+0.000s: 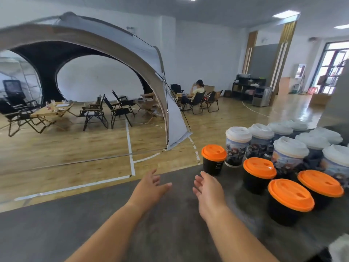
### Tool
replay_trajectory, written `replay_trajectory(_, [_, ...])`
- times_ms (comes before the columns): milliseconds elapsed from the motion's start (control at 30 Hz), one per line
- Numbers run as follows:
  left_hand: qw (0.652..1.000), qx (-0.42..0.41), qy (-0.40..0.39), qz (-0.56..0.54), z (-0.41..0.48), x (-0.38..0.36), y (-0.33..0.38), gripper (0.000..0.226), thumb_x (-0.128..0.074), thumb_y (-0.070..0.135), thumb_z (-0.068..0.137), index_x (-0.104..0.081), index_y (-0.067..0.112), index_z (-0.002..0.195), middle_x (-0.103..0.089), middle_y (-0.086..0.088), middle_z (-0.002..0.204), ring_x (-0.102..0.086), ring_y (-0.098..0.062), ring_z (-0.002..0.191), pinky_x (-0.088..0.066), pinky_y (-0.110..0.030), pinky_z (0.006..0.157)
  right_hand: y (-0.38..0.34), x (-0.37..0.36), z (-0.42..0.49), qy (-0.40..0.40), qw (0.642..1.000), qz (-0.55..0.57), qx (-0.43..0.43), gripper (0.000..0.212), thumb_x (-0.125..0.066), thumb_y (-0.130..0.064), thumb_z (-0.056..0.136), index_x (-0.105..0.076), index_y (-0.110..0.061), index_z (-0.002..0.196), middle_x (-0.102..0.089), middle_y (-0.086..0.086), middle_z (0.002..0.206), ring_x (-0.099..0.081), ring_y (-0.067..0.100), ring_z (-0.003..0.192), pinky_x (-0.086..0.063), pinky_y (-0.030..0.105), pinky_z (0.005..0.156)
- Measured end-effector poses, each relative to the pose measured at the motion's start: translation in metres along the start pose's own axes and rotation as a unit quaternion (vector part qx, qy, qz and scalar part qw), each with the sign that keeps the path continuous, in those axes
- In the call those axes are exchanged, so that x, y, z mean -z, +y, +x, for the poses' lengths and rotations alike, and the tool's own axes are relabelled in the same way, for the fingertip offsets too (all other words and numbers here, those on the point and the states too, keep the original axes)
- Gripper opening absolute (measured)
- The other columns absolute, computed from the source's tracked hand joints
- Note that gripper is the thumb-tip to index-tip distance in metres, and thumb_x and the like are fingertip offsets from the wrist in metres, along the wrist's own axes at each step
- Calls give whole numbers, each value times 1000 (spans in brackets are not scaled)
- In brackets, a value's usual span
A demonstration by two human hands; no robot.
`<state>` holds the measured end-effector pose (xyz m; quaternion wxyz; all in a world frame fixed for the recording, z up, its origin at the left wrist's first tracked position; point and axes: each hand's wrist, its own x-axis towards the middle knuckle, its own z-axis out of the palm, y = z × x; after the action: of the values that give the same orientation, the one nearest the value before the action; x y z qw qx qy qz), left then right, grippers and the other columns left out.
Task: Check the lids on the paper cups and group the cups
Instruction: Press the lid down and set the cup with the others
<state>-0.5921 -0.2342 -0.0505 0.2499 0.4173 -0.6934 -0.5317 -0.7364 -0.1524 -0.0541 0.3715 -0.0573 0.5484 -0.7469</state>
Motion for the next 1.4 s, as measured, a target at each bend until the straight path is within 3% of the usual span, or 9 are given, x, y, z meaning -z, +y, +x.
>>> replay_trajectory(100, [999,-17,21,-26,-46,65,-8,80,-74,19,83,-27,16,149,-48,-12,143,-49,-16,128,-39,-25,100,28,-55,-45,-54,998,-12,7,12,-49,-19,100,-58,-13,104,-63,7,100,-61,16,90,-46,28,73])
replay_trajectory(233, [993,-80,68,-46,-130,166,-16,71,-72,18,84,-33,20,144,-52,-5,136,-51,-9,122,-40,-21,97,79,-141,-132,-156,986,-53,14,13,-50,-20,100,-56,-14,90,-59,6,90,-56,19,85,-45,33,79])
replay_trajectory(500, [938,-235,256,3,-281,372,-58,36,-67,18,89,-52,38,115,-59,18,121,-53,8,115,-43,-15,100,183,-283,-286,-311,935,-159,65,15,-51,-24,100,-58,-19,113,-61,0,100,-56,16,92,-44,32,83])
replay_trajectory(600, [886,-237,395,46,-293,418,-92,26,-63,19,91,-60,43,100,-61,21,114,-53,5,112,-42,-20,95,213,-314,-317,-316,922,-212,73,22,-52,-25,98,-57,-20,119,-60,-1,99,-55,14,90,-45,30,81])
replay_trajectory(700, [884,-164,435,56,-283,441,-130,27,-62,17,92,-59,38,108,-53,6,130,-43,-3,123,-32,-15,103,234,-336,-338,-333,904,-259,66,32,-49,-29,99,-51,-20,130,-57,-1,121,-53,16,113,-43,38,104])
replay_trajectory(800, [925,-40,378,-24,-266,449,-167,52,-61,37,91,-48,18,137,-45,-4,144,-39,-15,134,-27,-30,114,253,-349,-350,-359,883,-297,55,44,-46,-36,101,-41,-24,143,-48,-2,141,-44,16,130,-34,41,113])
replay_trajectory(900, [944,4,303,-133,-259,439,-181,57,-46,56,93,-42,24,140,-53,0,136,-50,-17,124,-35,-35,109,271,-351,-354,-374,875,-303,54,47,-45,-36,102,-36,-27,147,-43,-4,147,-41,12,131,-34,31,110])
replay_trajectory(1167, [961,-61,204,-175,-231,370,-138,44,-31,52,97,-38,38,138,-55,6,128,-53,-10,114,-38,-23,90,222,-296,-322,-319,904,-248,137,37,-50,-37,99,-48,-32,136,-55,-7,128,-54,6,114,-43,16,81])
replay_trajectory(1400, [973,-74,148,-164,-184,270,-111,28,-32,55,94,-45,48,117,-58,6,122,-57,-13,111,-44,-34,101,174,-218,-263,-241,927,-248,145,32,-55,-38,96,-52,-37,127,-57,-6,129,-55,11,115,-45,33,100])
